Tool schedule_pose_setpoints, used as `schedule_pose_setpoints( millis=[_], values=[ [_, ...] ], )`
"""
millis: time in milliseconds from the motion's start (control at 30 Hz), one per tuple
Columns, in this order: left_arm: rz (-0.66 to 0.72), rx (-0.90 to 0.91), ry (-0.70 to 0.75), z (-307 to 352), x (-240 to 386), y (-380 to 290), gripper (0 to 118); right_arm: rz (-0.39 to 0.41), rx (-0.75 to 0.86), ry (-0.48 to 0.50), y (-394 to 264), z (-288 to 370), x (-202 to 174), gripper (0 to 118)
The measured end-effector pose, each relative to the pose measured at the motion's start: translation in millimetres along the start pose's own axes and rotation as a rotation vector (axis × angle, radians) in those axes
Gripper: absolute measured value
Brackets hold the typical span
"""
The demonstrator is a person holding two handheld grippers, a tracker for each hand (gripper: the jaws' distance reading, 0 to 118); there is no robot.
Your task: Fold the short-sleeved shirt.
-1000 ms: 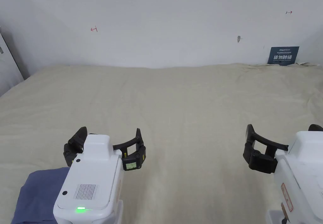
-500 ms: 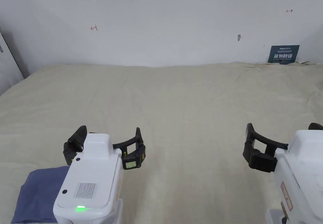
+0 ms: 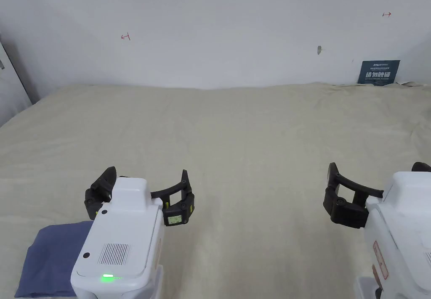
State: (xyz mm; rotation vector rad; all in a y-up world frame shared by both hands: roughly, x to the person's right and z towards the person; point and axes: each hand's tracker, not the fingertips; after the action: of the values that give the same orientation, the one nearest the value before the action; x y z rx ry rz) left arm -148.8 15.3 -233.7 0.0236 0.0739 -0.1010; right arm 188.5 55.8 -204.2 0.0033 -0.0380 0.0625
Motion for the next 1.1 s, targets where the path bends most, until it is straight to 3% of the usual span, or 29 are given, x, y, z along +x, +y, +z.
schedule_pose_setpoints(
  millis=[500, 667, 833, 1000, 1100],
  values=[
    [0.010, 0.004, -0.002, 1, -1, 4, 118, 0.000, -0.006, 0.004, 4, 3, -3, 113],
    [0.008, 0.006, -0.005, 2, -2, 4, 118, -0.054, -0.055, -0.004, 10, 1, -4, 113],
    [0.012, 0.006, -0.009, 2, -3, 7, 118, -0.104, -0.133, -0.026, 22, -2, -4, 113],
    [0.020, 0.009, -0.010, 3, -5, 9, 118, -0.160, -0.318, -0.190, 34, -9, -8, 113],
    [0.027, 0.014, -0.007, 4, -7, 11, 118, -0.192, -0.437, -0.197, 40, -17, -5, 113]
  ],
)
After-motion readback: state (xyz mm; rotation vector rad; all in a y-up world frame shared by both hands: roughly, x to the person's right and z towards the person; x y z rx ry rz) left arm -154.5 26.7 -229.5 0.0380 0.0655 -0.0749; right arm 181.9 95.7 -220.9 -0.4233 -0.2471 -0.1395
